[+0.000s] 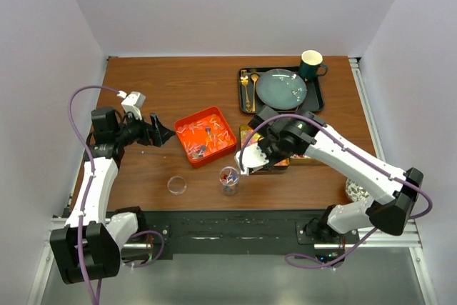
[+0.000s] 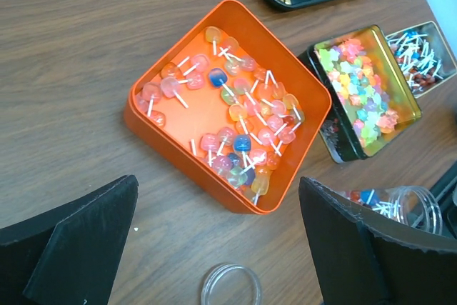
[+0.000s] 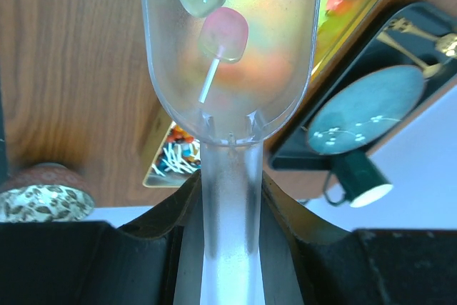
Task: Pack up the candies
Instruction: Place the fake candies in the packing bottle.
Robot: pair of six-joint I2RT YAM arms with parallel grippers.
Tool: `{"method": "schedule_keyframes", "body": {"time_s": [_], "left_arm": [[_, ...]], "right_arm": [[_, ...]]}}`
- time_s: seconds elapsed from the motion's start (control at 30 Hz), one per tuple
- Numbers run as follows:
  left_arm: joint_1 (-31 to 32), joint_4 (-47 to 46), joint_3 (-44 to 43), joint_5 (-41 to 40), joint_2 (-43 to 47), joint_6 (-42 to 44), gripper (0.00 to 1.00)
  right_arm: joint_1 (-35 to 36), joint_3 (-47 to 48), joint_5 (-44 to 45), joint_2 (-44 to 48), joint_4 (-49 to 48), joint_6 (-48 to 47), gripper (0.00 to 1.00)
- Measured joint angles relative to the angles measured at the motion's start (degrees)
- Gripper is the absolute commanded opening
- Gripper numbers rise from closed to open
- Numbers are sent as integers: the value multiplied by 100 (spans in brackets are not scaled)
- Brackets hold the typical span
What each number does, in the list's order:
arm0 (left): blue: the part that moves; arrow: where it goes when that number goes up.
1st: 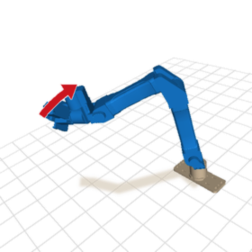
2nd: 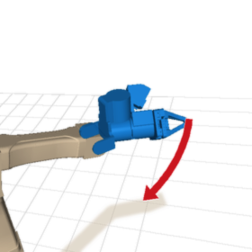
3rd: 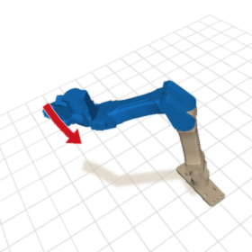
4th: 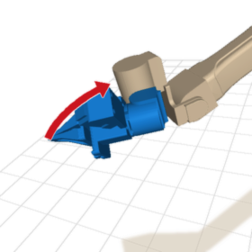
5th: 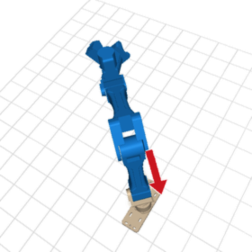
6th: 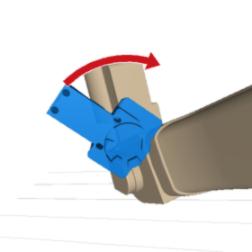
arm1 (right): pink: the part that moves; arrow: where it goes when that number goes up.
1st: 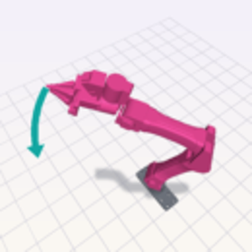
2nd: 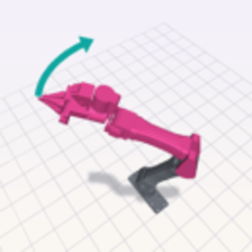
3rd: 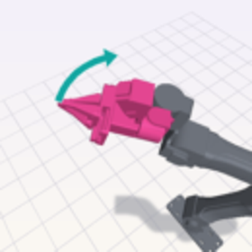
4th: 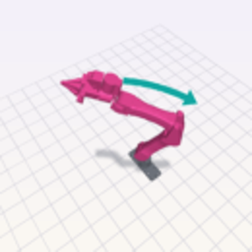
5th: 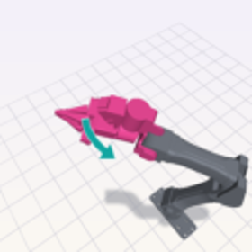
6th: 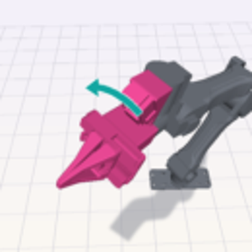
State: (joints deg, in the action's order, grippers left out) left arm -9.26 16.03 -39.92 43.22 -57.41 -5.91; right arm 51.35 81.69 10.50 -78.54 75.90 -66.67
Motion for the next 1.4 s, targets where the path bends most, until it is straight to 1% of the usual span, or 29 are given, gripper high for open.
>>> {"method": "schedule_keyframes", "body": {"time_s": [0.2,0.37,0.43,0.67,0.87,1.1,1.17,1.23,1.33,1.4], "left_arm": [[-2,-166,142,-181,125,-44,100],[-2,-348,400,-210,411,-111,100],[-2,-424,479,-210,507,-157,100],[-2,-579,544,-205,570,-251,100],[-2,-638,546,-203,566,-310,100],[-2,-758,577,-208,507,-402,100],[-2,-791,577,-238,505,-398,100],[0,-824,579,-219,507,-380,100],[26,-835,579,-94,514,-319,100],[92,-831,579,-13,511,-284,100]], "right_arm": [[573,354,520,-348,87,63,0],[704,887,846,-933,59,205,0],[743,920,1029,-1027,37,214,0],[903,911,1440,-1029,57,-7,0],[1034,669,1714,-835,57,-243,0],[1106,640,1897,-752,63,-264,0],[1005,654,1869,-752,74,-133,0],[710,758,1740,-763,94,127,0],[-181,1067,1497,-817,4,623,0],[-1047,1185,1228,-861,-262,1049,0]]}}
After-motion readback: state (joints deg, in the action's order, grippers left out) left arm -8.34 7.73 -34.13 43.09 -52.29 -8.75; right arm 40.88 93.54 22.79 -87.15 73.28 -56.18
